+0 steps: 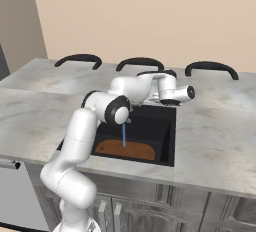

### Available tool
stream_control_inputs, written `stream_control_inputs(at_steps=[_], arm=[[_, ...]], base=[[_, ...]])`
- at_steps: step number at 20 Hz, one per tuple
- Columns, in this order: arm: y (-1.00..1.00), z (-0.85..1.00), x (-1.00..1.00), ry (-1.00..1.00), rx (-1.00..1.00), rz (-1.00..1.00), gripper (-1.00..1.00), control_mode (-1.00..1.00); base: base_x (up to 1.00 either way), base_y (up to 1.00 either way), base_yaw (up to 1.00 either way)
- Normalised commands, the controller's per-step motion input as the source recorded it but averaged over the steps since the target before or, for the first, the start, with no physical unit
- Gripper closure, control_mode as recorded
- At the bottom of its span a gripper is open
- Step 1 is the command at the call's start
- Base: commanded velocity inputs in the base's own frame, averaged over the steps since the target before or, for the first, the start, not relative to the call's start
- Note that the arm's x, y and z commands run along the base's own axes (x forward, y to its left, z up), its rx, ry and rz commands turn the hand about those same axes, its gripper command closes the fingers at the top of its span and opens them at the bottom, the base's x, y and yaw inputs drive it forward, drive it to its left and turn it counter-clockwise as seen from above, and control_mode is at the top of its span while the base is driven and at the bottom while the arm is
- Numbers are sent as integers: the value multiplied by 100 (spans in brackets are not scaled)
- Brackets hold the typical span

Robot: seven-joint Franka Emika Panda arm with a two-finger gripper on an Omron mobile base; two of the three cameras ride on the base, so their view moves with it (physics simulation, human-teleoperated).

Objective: Turn on the sink faucet with hot water and rinse the cutting board for ten seconds, then turn off the faucet. Push the cutting board to reach the water if necessary.

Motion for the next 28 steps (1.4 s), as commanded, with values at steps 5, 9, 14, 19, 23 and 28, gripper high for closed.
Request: stream_control_inputs(at_steps=[5, 9, 14, 19, 23, 28], arm=[[0, 0, 0, 0, 0, 0, 100, -100], [0, 0, 0, 0, 0, 0, 100, -100], [0, 0, 0, 0, 0, 0, 100, -100], [0, 0, 0, 0, 0, 0, 100, -100], [0, 0, 0, 0, 0, 0, 100, -100], [0, 0, 0, 0, 0, 0, 100, -100]], base=[[0, 0, 0], [0, 0, 0], [0, 0, 0], [0, 0, 0], [0, 0, 0], [0, 0, 0]])
